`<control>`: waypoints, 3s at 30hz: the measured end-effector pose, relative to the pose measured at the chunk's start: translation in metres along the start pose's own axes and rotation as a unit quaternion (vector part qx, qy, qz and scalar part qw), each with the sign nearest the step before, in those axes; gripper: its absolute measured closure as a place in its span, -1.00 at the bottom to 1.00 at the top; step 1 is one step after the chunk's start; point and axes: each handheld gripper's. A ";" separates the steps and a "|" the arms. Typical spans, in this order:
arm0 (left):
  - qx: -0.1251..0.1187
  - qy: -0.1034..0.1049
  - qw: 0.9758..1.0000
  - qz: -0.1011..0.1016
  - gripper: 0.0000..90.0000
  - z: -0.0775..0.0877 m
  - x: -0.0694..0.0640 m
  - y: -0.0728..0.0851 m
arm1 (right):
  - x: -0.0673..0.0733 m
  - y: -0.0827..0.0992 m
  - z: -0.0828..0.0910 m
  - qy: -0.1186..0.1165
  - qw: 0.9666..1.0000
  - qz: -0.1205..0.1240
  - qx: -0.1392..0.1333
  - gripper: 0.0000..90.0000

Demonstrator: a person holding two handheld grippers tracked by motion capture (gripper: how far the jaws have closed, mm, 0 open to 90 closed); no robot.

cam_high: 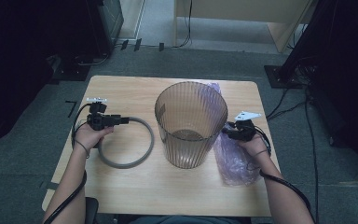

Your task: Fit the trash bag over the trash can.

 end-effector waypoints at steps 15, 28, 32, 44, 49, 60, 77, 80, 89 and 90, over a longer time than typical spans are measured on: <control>0.016 0.015 1.000 -0.011 -0.13 -0.027 -0.014 -0.027 | -0.006 -0.004 -0.003 -0.012 1.000 -0.003 0.001 0.67; 0.009 0.021 1.000 0.000 -0.13 -0.017 -0.026 -0.025 | -0.010 -0.032 0.022 -0.062 0.996 -0.065 0.002 0.98; 0.010 0.020 1.000 -0.001 -0.13 -0.013 -0.035 -0.031 | -0.008 -0.042 0.033 -0.077 0.994 -0.079 -0.013 0.98; 0.018 0.031 0.999 -0.031 -0.13 -0.009 -0.057 -0.038 | -0.010 -0.050 0.059 -0.085 0.991 -0.103 -0.008 0.98; 0.020 0.037 0.999 -0.030 -0.13 -0.007 -0.062 -0.041 | -0.012 -0.055 0.067 -0.095 0.989 -0.116 -0.011 0.98; 0.025 0.044 0.998 -0.036 -0.12 0.004 -0.078 -0.049 | -0.008 -0.068 0.080 -0.113 0.986 -0.123 -0.005 0.98; 0.011 0.062 0.997 -0.049 -0.12 0.024 -0.101 -0.061 | -0.003 -0.088 0.106 -0.129 0.982 -0.140 -0.006 0.98; 0.009 0.068 0.996 -0.049 -0.12 0.028 -0.105 -0.063 | -0.002 -0.090 0.109 -0.131 0.981 -0.143 -0.004 0.98; 0.006 0.076 0.996 -0.048 -0.12 0.035 -0.112 -0.067 | 0.000 -0.096 0.120 -0.135 0.980 -0.145 -0.002 0.98; 0.005 0.078 0.996 -0.046 -0.13 0.037 -0.115 -0.068 | 0.000 -0.097 0.122 -0.135 0.980 -0.143 -0.004 0.98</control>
Point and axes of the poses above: each handheld gripper's, and its own axes: z roughly backward along the jaws, y roughly out of its underside, x roughly to its left
